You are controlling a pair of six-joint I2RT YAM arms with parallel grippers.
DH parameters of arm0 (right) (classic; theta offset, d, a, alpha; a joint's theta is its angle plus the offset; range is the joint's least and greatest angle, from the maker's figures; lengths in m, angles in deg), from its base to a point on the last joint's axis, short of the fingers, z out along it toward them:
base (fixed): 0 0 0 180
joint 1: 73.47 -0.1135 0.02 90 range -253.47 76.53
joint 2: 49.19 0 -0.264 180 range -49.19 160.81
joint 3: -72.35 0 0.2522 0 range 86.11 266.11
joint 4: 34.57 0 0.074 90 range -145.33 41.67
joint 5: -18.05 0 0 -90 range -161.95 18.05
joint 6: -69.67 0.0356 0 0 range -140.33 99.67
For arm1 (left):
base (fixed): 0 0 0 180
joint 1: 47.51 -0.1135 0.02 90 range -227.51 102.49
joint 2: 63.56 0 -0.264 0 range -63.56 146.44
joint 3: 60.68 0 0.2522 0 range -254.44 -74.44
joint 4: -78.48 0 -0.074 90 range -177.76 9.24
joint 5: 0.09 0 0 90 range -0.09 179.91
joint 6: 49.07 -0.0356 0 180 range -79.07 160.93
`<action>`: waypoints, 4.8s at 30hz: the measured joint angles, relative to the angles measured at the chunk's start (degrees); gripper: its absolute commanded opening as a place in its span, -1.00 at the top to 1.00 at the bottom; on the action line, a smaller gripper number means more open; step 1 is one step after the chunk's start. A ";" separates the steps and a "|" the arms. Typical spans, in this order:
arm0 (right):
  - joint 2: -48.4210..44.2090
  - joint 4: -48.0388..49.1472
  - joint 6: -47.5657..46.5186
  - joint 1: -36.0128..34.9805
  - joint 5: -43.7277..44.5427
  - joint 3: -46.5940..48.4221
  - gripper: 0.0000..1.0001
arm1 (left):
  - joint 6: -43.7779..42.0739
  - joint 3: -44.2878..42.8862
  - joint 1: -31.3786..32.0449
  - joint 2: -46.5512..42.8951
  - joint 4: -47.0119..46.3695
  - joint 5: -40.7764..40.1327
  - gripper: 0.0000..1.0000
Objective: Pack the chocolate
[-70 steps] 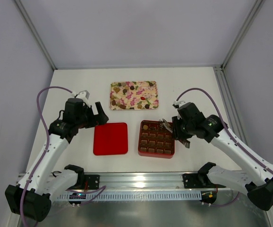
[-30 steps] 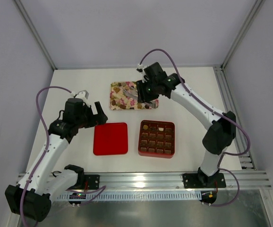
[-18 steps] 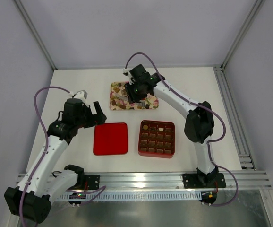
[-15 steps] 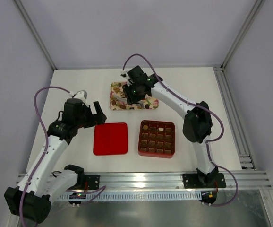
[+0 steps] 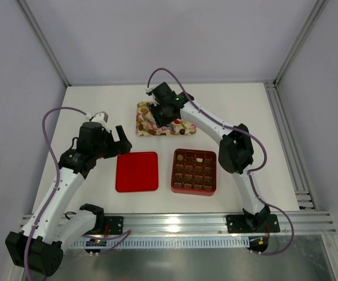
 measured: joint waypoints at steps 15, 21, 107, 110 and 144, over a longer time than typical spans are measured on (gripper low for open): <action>2.80 -1.01 -0.87 -0.02 -0.17 2.01 0.22 | 0.02 0.00 0.00 0.00 0.02 -0.02 -0.99; 2.80 -1.60 -0.81 -0.02 -0.17 1.99 0.33 | 0.02 0.00 0.00 0.00 0.00 -0.02 -0.99; -73.94 -12.61 20.26 2.14 8.46 -65.85 0.17 | 0.02 0.00 0.00 0.44 0.00 1.51 -0.99; -73.94 -12.61 20.26 2.14 8.37 -65.85 0.17 | 0.04 0.00 0.00 0.44 0.00 1.51 -1.00; -9.81 1.07 5.14 4.11 -0.44 -7.72 0.15 | 0.04 0.00 0.00 0.42 0.00 0.83 -0.99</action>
